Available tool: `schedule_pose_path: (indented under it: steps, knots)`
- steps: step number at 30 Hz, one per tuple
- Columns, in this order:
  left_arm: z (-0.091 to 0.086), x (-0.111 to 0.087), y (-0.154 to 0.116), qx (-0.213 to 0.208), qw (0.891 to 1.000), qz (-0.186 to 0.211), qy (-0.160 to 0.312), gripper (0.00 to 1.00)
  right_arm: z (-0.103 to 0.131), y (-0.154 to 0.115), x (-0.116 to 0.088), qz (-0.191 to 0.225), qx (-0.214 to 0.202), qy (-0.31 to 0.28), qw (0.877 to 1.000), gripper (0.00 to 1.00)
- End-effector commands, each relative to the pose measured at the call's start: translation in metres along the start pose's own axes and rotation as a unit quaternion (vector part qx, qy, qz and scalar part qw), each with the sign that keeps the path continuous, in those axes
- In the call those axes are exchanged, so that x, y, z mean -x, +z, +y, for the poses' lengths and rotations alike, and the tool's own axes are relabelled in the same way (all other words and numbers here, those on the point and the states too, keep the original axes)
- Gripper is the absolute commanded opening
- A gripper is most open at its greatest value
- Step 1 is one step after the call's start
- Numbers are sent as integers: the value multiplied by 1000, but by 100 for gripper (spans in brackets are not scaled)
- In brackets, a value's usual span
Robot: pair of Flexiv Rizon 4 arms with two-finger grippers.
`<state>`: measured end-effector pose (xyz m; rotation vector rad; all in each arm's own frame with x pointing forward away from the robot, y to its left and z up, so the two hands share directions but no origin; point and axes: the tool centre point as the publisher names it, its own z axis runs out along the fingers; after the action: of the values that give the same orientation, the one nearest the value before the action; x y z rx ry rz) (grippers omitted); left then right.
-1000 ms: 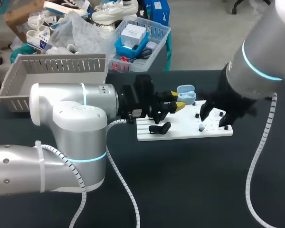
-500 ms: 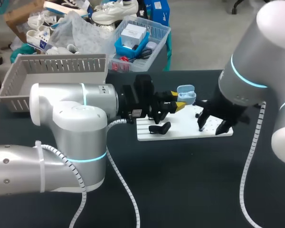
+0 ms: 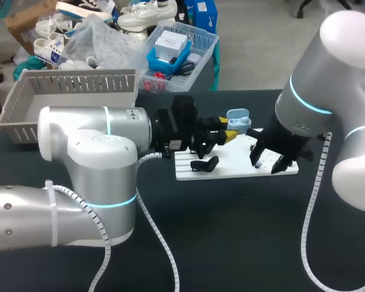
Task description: Pick up each earbud case from the left stands, insert the matching earbuds, close the lid, and place the case in the box.
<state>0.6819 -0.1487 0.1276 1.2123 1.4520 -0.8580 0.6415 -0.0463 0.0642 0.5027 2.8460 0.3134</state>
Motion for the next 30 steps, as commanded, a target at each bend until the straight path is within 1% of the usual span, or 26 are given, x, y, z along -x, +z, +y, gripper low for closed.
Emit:
schedule_pose_path:
  steps: [1,7,25,30]
  knots:
    - [-1,-1,0,3,1000,-2,0,0,1,6,2,-3,1,-2,1000,44]
    - [-1,-1,0,3,1000,-2,0,0,-1,12,3,-9,15,-16,1000,44]
    - [-1,-1,0,3,1000,-2,0,0,0,15,6,-9,16,-20,1000,43]
    - [11,-4,-6,10,1000,3,1,0,1,16,6,-8,16,-18,1000,42]
